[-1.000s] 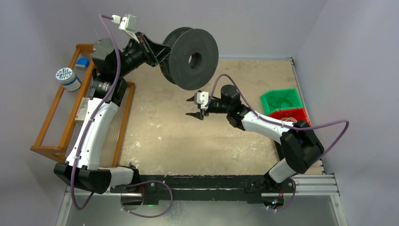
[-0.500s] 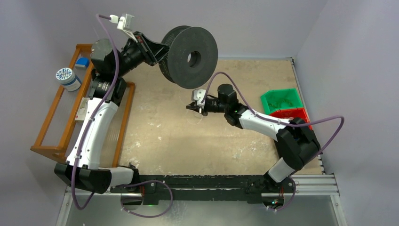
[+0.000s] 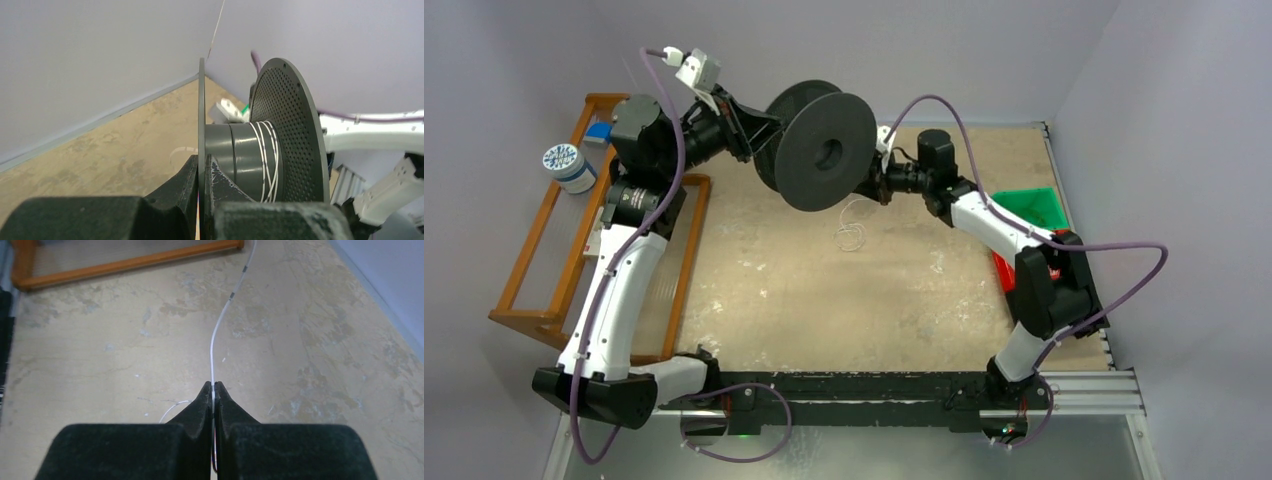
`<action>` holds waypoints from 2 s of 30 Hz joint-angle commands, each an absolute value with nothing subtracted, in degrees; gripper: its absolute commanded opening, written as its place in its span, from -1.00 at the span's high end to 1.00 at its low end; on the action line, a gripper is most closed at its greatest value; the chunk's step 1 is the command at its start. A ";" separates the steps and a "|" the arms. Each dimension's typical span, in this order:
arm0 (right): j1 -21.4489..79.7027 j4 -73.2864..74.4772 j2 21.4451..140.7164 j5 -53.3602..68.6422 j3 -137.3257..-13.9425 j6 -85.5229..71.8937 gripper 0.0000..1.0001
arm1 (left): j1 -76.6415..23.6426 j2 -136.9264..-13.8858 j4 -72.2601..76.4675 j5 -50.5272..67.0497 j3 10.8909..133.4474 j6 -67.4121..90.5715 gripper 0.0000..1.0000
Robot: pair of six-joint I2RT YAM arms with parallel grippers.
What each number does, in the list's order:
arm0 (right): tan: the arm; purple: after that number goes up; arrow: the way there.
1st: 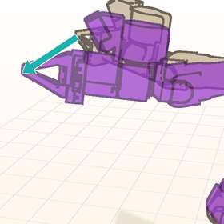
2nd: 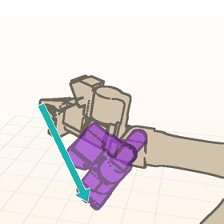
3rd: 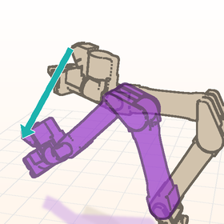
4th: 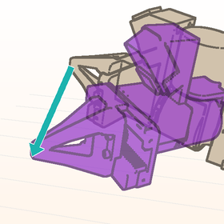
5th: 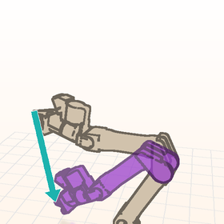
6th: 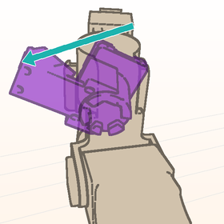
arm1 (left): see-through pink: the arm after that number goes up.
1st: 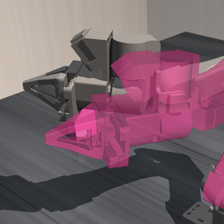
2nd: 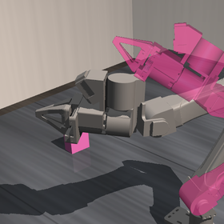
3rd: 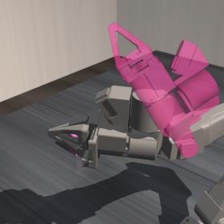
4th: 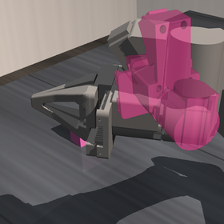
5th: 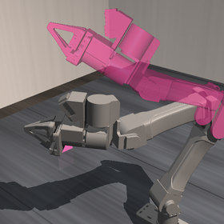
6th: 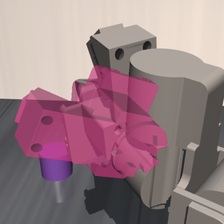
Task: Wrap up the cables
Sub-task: Wrap the cable around the cable reel.
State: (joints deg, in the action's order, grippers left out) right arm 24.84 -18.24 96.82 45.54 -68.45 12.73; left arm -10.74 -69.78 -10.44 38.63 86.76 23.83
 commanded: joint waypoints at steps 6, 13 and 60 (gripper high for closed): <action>17.45 18.67 106.94 62.74 -94.65 16.16 1.00 | -10.45 -66.65 -15.02 37.53 83.71 3.96 1.00; 16.35 15.21 101.69 57.54 -94.90 7.98 1.00 | -10.52 -66.42 -13.47 26.97 79.99 -2.66 1.00; 24.96 10.19 98.07 67.42 -92.54 7.97 1.00 | -23.60 -74.59 3.12 5.65 61.35 3.39 1.00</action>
